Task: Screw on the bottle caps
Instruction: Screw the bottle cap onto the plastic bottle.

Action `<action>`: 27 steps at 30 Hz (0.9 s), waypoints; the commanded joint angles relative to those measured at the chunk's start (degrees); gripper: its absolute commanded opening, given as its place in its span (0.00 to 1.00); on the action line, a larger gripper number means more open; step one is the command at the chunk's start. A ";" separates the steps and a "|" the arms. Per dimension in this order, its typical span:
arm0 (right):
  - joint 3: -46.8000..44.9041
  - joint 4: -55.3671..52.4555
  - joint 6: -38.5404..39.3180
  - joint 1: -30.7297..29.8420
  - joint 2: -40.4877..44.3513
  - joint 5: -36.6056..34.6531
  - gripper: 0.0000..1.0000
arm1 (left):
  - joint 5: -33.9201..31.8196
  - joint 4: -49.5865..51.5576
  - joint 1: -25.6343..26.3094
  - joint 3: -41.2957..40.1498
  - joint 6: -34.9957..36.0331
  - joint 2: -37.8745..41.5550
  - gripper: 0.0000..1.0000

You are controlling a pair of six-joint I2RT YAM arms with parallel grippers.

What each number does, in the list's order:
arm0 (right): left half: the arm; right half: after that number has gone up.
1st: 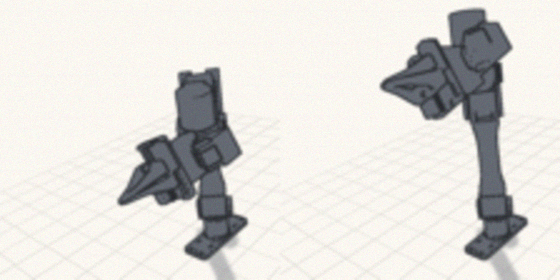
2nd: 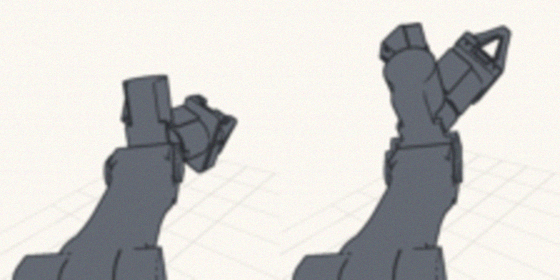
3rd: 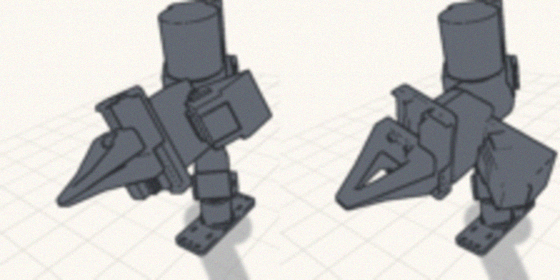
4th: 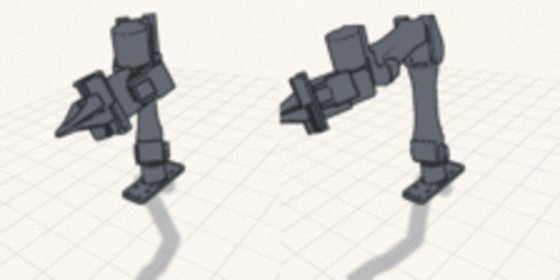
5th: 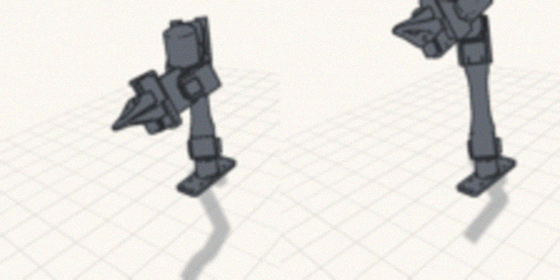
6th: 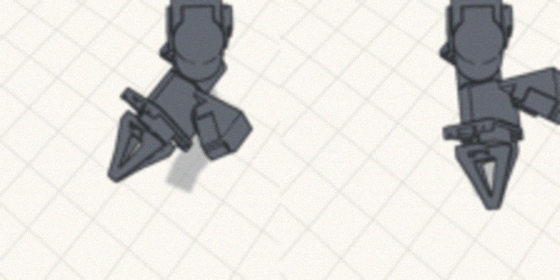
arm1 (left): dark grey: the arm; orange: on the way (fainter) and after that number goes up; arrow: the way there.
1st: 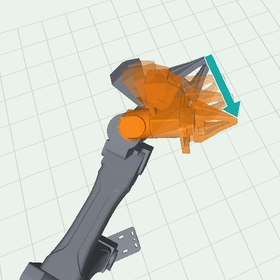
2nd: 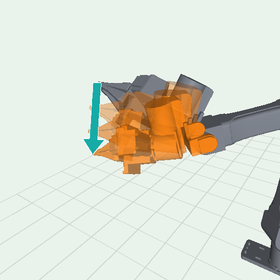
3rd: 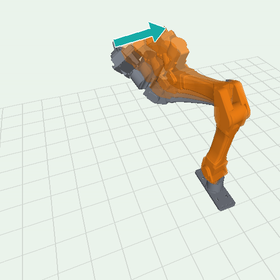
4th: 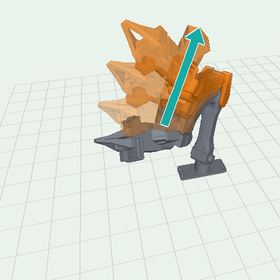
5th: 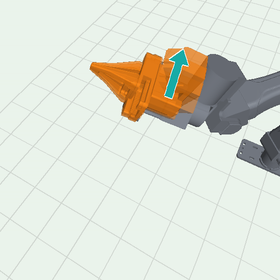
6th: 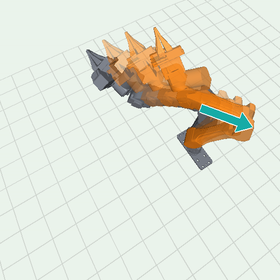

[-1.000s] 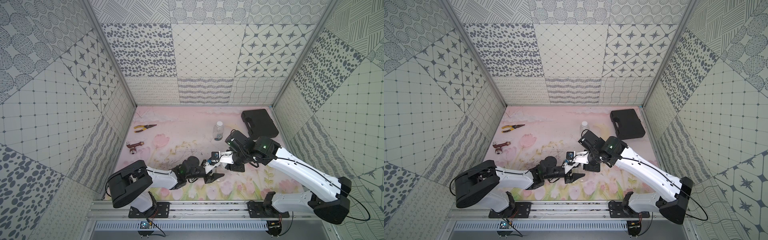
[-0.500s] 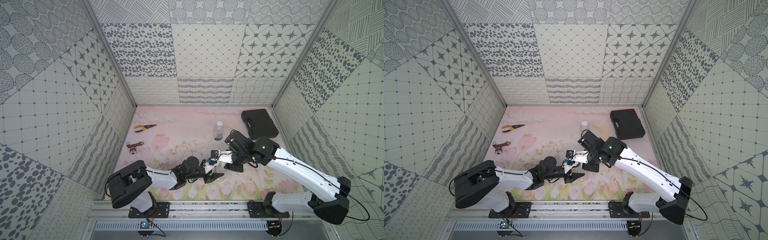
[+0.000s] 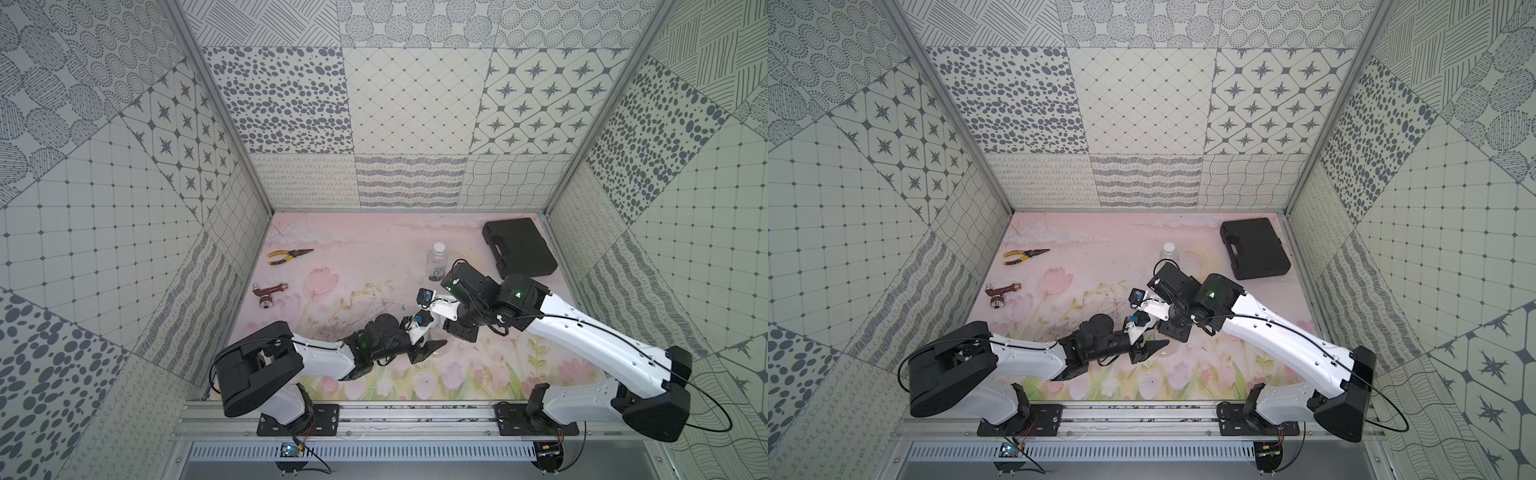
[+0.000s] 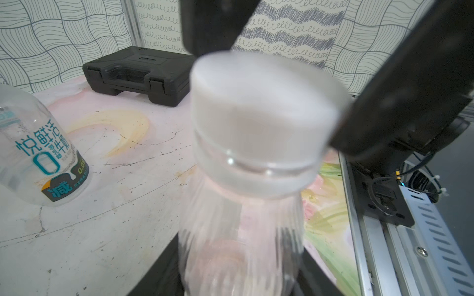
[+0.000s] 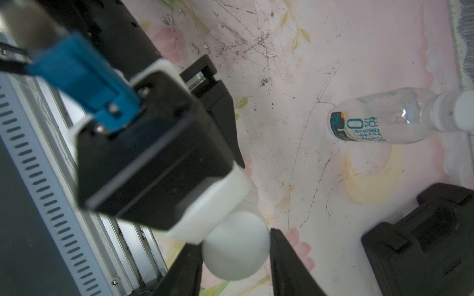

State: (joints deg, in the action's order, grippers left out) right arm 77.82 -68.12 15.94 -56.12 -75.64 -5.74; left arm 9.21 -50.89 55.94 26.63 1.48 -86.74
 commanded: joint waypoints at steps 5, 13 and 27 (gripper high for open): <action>1.86 -3.89 -15.18 -0.92 -5.08 0.00 0.41 | -10.25 -1.34 0.92 1.82 -2.82 0.42 0.47; 3.40 -5.19 -22.04 -0.84 -6.38 -0.51 0.43 | -10.47 -0.83 1.03 1.65 -2.13 0.44 0.46; 5.48 -3.66 -16.08 -0.75 -3.29 2.72 0.61 | -4.05 0.21 1.01 1.75 -1.51 -0.15 0.46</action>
State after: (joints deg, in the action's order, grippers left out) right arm 81.89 -71.70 -1.45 -56.27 -79.92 -6.48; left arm 3.90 -49.63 56.95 27.46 -0.58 -86.74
